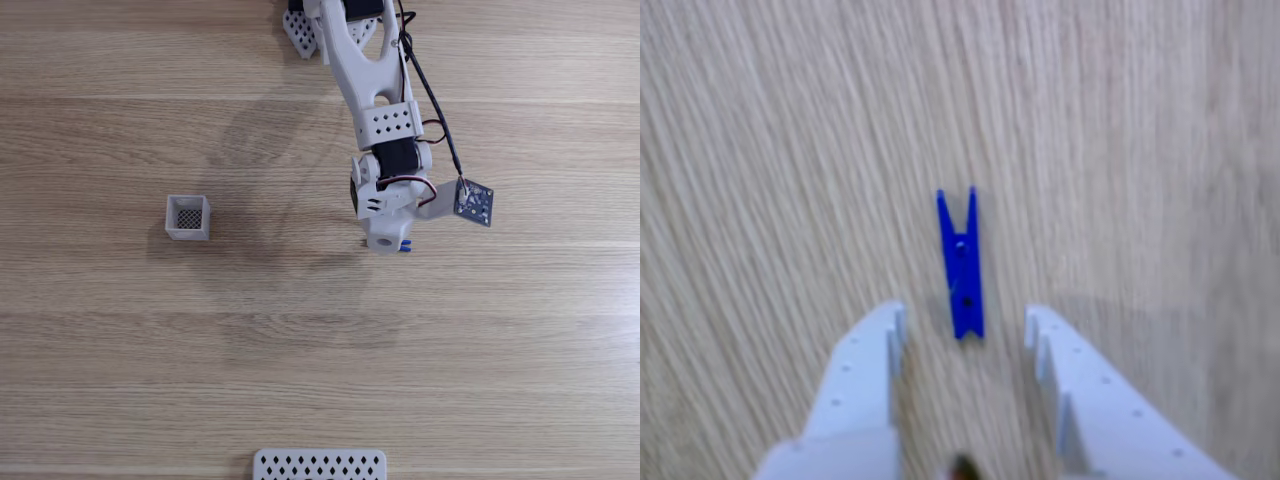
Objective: Grasp a peg and put it in the crate.
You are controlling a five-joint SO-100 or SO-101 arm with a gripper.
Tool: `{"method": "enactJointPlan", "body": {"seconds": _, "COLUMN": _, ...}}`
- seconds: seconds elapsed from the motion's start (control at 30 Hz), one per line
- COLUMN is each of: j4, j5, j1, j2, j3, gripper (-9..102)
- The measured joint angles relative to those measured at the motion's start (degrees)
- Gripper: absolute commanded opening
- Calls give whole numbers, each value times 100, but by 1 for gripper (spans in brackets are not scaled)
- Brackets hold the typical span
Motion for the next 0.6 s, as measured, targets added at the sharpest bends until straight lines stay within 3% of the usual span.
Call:
{"method": "enactJointPlan", "body": {"seconds": 0.4, "j4": 18, "j5": 88, "j1": -211, "j2": -299, "j3": -123, "gripper": 18}}
{"method": "enactJointPlan", "body": {"seconds": 0.6, "j4": 18, "j5": 88, "j1": -220, "j2": -343, "j3": -123, "gripper": -4}}
